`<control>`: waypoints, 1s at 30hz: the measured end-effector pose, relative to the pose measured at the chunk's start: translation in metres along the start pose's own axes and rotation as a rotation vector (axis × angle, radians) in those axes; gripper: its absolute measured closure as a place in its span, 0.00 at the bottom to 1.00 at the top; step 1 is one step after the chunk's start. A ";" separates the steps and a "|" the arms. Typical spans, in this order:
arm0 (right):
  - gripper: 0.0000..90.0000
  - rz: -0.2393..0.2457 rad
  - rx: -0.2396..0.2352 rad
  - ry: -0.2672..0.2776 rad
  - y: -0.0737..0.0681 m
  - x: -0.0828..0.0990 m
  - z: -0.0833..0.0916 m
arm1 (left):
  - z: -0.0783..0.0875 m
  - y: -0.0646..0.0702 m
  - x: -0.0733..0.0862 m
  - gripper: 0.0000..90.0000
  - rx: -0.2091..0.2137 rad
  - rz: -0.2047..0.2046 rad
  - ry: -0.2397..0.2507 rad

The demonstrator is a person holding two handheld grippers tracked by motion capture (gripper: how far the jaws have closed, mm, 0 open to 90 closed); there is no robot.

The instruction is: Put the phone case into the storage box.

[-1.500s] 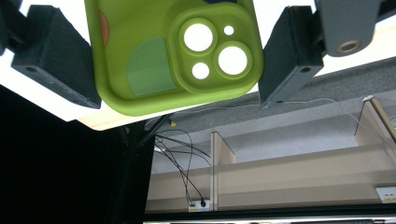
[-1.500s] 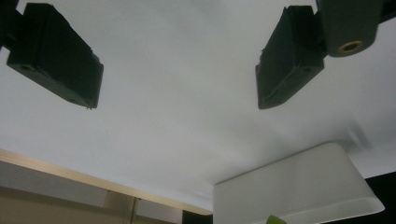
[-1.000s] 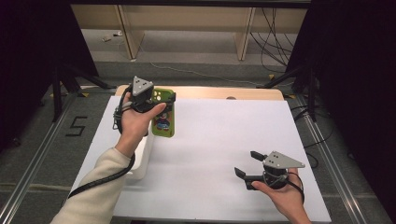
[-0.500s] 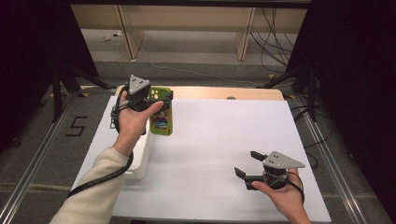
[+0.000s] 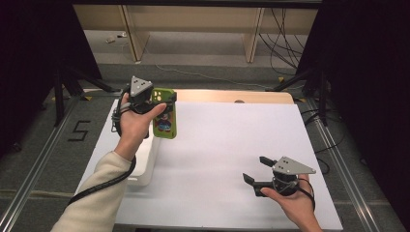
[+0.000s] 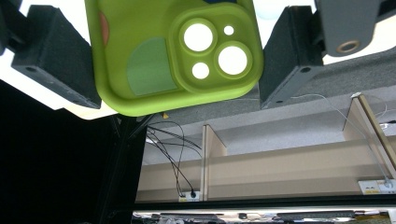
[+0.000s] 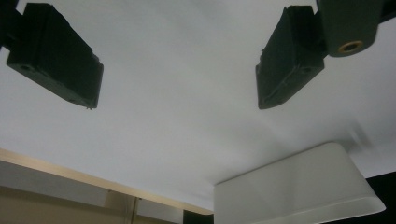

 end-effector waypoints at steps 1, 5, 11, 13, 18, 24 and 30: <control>0.18 0.000 0.001 -0.001 0.000 0.000 0.000 | 0.000 -0.001 0.000 0.18 0.000 -0.001 0.000; 0.18 0.000 0.001 0.000 0.000 0.000 0.000 | 0.001 -0.003 -0.001 0.18 -0.003 0.000 0.001; 0.18 0.000 0.001 0.000 0.000 0.000 0.000 | 0.002 -0.006 -0.002 0.18 -0.007 -0.002 0.001; 0.18 0.000 0.000 0.000 0.000 0.000 0.000 | 0.003 -0.007 -0.002 0.18 -0.008 -0.004 0.000; 0.18 0.001 0.000 0.001 0.000 0.000 0.000 | 0.004 -0.009 -0.002 0.18 -0.010 -0.005 -0.001; 0.18 -0.001 -0.001 0.000 0.000 0.000 0.000 | 0.003 -0.010 -0.001 0.18 -0.011 -0.004 -0.005; 0.18 -0.001 -0.001 0.001 0.000 0.000 0.000 | 0.004 -0.013 -0.003 0.18 -0.016 -0.004 -0.001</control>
Point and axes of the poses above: each handheld gripper's, and its own axes: z roughly backward along the jaws, x roughly out of its underside, y roughly to its right, the point moved 10 cm from there along -z, roughly forward along the jaws, and after that the axes turned 9 degrees about x, right-handed, at the moved point
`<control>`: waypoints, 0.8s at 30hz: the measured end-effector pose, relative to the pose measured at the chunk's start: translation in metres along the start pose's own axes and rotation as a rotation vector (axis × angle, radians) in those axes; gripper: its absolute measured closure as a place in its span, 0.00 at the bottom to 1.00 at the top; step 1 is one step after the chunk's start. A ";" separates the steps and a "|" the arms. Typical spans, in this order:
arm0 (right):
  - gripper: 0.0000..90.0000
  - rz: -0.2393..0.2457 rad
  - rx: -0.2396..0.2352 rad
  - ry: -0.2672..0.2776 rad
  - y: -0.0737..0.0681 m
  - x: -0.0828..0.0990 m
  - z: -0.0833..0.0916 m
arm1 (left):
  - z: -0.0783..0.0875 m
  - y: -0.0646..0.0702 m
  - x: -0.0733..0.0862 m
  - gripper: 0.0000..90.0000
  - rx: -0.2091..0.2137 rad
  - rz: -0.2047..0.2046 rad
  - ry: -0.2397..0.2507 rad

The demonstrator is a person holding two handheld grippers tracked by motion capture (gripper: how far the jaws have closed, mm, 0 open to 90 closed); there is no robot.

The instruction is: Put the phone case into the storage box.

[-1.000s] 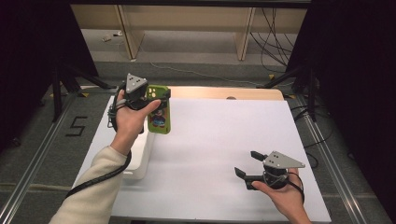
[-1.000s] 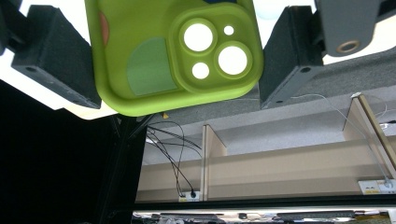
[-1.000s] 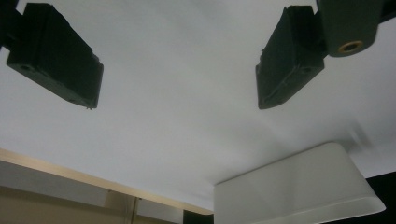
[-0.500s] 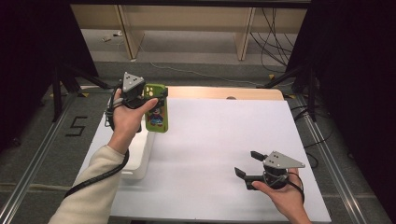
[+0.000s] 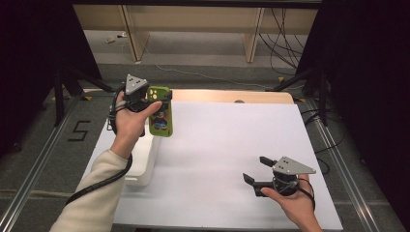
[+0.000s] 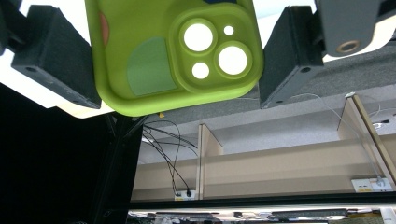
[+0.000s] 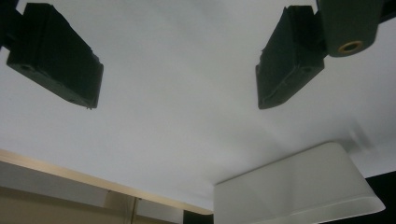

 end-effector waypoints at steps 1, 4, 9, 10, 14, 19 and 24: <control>0.18 0.000 0.000 0.000 0.000 0.000 0.000 | 0.000 -0.001 0.000 0.18 -0.001 0.001 0.000; 0.18 0.002 0.001 0.003 0.000 -0.001 0.000 | 0.001 -0.002 -0.001 0.18 -0.002 0.001 0.003; 0.18 0.000 0.001 0.004 0.000 -0.001 0.000 | 0.003 -0.006 -0.003 0.18 -0.009 0.004 0.010; 0.18 0.000 0.001 0.005 0.000 -0.001 0.000 | 0.003 -0.007 -0.003 0.18 -0.010 0.004 0.011; 0.18 0.001 0.001 0.007 0.000 -0.001 0.000 | 0.004 -0.010 -0.004 0.18 -0.017 0.005 0.014; 0.18 0.002 0.001 0.005 0.000 -0.001 0.000 | 0.005 -0.013 -0.004 0.18 -0.023 -0.003 0.014; 0.18 0.001 0.001 0.005 0.000 -0.001 0.000 | 0.005 -0.016 -0.005 0.18 -0.027 0.001 0.019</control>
Point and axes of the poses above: each handheld gripper's, and its own axes: z roughly backward along the jaws, x roughly out of its underside, y roughly to its right, the point moved 10 cm from there along -z, roughly forward along the jaws, and after that the axes turned 9 degrees about x, right-handed, at the moved point
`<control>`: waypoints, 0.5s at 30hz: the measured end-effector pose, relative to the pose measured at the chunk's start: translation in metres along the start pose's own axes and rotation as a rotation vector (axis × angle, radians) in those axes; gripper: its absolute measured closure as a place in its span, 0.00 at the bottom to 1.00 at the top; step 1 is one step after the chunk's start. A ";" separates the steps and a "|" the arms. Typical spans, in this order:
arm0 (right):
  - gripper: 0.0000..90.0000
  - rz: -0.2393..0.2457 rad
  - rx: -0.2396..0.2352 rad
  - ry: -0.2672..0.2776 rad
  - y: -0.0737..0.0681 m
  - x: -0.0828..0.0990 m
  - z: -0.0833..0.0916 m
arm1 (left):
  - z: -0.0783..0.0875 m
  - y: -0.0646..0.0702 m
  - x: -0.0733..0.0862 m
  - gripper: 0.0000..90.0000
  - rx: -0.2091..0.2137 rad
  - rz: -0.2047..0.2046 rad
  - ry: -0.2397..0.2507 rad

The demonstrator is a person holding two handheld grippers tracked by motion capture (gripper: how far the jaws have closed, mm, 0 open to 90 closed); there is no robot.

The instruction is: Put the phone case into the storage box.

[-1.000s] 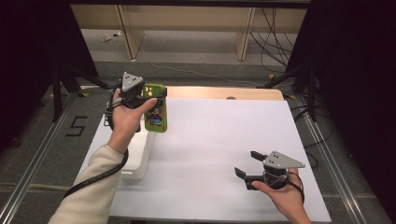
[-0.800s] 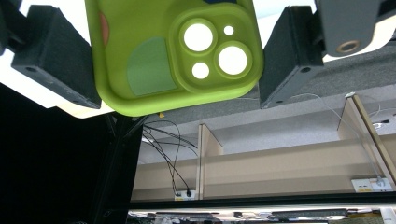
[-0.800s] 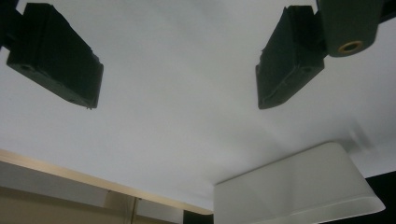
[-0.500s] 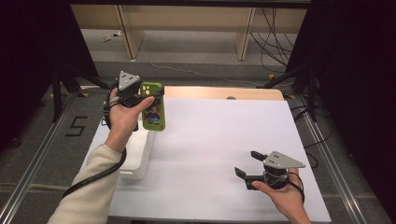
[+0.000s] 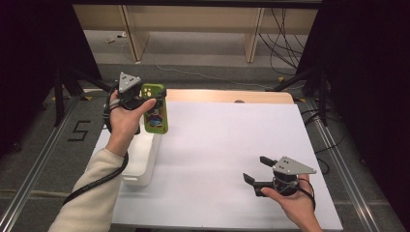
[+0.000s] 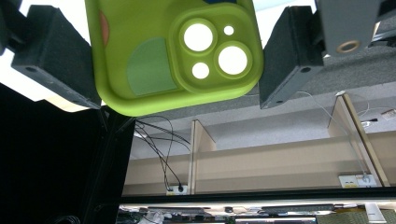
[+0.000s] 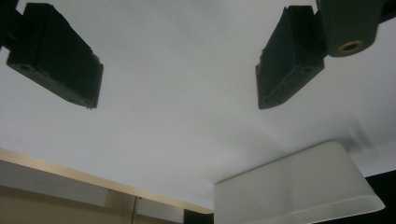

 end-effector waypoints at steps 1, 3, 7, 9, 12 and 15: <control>0.18 0.000 0.000 0.000 0.000 0.000 0.000 | 0.000 0.000 0.000 0.18 -0.001 -0.001 -0.001; 0.18 0.001 0.000 -0.003 0.000 0.000 0.000 | 0.000 -0.001 0.000 0.18 0.001 0.001 -0.001; 0.18 0.001 0.000 -0.002 0.000 0.000 0.000 | 0.000 -0.002 0.001 0.18 0.000 0.001 -0.001; 0.18 0.002 0.000 -0.001 0.000 0.000 0.000 | 0.000 -0.003 0.001 0.18 0.001 0.003 -0.002; 0.18 0.002 0.000 -0.003 0.000 0.000 0.000 | 0.000 -0.004 0.001 0.18 -0.001 0.008 -0.001; 0.18 0.000 0.000 -0.003 0.000 0.000 0.000 | 0.000 -0.007 0.001 0.18 -0.004 0.009 0.001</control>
Point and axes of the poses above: each handheld gripper's, and its own axes: z roughly backward along the jaws, x roughly out of its underside, y roughly to its right, the point moved 10 cm from there along -z, roughly forward along the jaws, and after that the axes turned 9 degrees about x, right-handed, at the moved point
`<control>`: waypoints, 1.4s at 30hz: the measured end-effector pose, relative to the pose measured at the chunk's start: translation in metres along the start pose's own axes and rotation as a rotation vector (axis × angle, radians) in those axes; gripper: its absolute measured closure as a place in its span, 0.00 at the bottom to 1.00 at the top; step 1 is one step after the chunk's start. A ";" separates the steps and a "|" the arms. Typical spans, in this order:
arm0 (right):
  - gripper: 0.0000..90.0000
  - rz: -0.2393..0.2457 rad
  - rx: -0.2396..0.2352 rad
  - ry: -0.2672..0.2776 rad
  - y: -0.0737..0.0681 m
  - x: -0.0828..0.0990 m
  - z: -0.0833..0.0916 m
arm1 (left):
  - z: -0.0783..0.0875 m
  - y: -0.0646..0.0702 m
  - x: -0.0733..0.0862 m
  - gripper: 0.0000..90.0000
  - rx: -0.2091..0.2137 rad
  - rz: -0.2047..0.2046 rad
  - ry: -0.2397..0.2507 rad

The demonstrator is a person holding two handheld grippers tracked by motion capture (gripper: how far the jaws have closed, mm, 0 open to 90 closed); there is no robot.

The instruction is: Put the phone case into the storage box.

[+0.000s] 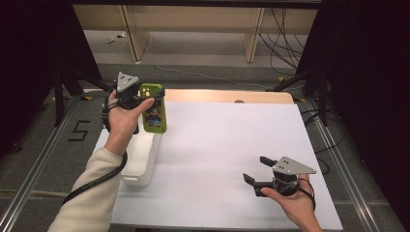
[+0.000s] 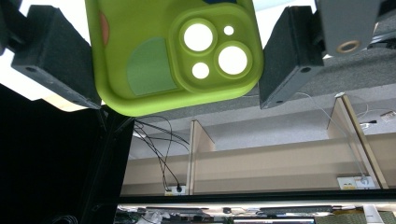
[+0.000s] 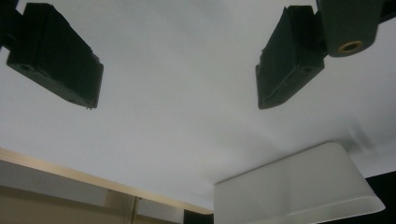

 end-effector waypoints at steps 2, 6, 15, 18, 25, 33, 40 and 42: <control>0.18 0.002 0.001 0.003 0.000 0.000 0.000 | 0.001 -0.002 -0.001 0.18 -0.004 0.003 0.005; 0.18 0.000 0.000 0.001 0.000 0.000 0.000 | 0.001 -0.004 -0.001 0.18 -0.008 0.004 0.009; 0.18 -0.001 0.000 0.002 0.000 0.000 0.000 | 0.003 -0.008 -0.003 0.18 -0.011 0.004 0.019; 0.18 0.000 -0.001 -0.001 0.000 0.000 0.000 | 0.003 -0.009 -0.004 0.18 -0.014 0.000 0.024; 0.18 0.000 0.000 -0.003 0.000 0.000 0.000 | 0.003 -0.012 -0.004 0.18 -0.017 -0.006 0.024; 0.18 -0.001 -0.001 -0.001 0.000 0.001 0.000 | 0.004 -0.014 -0.003 0.18 -0.023 -0.011 0.024; 0.18 0.002 -0.001 -0.003 0.000 0.001 0.000 | 0.004 -0.017 -0.002 0.18 -0.030 -0.013 0.019; 0.18 0.004 0.001 -0.001 0.000 0.000 0.000 | 0.004 -0.017 -0.002 0.18 -0.031 -0.014 0.018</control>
Point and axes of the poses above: each handheld gripper's, and its own axes: z roughly backward along the jaws, x roughly out of its underside, y roughly to its right, the point moved 10 cm from there along -z, roughly forward along the jaws, and after that the axes turned 9 degrees about x, right-handed, at the moved point
